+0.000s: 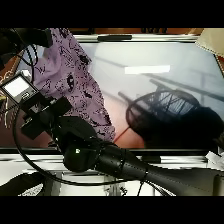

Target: Fold the shirts.

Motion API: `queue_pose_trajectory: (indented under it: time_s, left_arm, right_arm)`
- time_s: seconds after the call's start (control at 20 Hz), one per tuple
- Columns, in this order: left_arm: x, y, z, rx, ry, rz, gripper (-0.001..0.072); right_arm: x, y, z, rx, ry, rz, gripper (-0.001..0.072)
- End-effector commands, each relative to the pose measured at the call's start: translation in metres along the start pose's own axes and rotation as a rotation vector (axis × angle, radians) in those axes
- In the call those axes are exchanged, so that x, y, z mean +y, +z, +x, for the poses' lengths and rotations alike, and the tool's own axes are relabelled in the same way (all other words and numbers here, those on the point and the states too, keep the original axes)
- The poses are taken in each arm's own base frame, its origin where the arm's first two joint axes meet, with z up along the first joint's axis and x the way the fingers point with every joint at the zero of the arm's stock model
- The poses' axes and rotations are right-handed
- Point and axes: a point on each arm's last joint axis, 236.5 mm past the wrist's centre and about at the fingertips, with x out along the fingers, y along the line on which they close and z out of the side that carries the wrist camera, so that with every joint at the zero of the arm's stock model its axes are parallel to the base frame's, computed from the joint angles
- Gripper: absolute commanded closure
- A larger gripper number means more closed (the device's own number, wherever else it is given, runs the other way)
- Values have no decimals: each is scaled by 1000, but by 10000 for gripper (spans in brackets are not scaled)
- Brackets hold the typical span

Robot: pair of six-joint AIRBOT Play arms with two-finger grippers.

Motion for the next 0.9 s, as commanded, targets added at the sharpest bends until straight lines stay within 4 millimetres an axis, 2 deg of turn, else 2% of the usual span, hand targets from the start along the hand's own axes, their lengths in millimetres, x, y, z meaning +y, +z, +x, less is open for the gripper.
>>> queue_pose_trajectory:
  time_s: [0.0,0.1,0.15,0.3,0.45,0.5,0.55,0.6,0.65,0.85]
  left_arm:
    - [1,1,-2,0,2,-5,650]
    - [5,3,-5,-5,10,-5,650]
    - [8,4,-6,-8,15,-7,649]
    - [11,6,-8,-13,21,-10,646]
    - [10,6,-8,-13,19,-10,641]
    - [10,6,-8,-13,18,-12,597]
    - [9,6,-8,-14,13,-17,430]
    - [6,7,-8,-18,6,-19,188]
    - [3,8,-8,-23,-3,-21,84]
    - [-20,13,-12,-35,-51,15,80]
  right_arm:
    - [-26,-14,5,49,-97,1,413]
    - [-49,-13,-6,73,-177,-9,582]
    - [-61,-4,-15,60,-219,-32,631]
    - [-87,32,-49,-10,-301,-91,632]
    - [-94,65,-83,-59,-305,-207,637]
    - [-97,74,-93,-76,-306,-230,638]
    - [-101,83,-104,-93,-309,-238,638]
    - [-103,90,-114,-109,-309,-241,639]
    - [-104,95,-120,-121,-309,-244,640]
    - [-106,100,-127,-126,-314,-283,642]
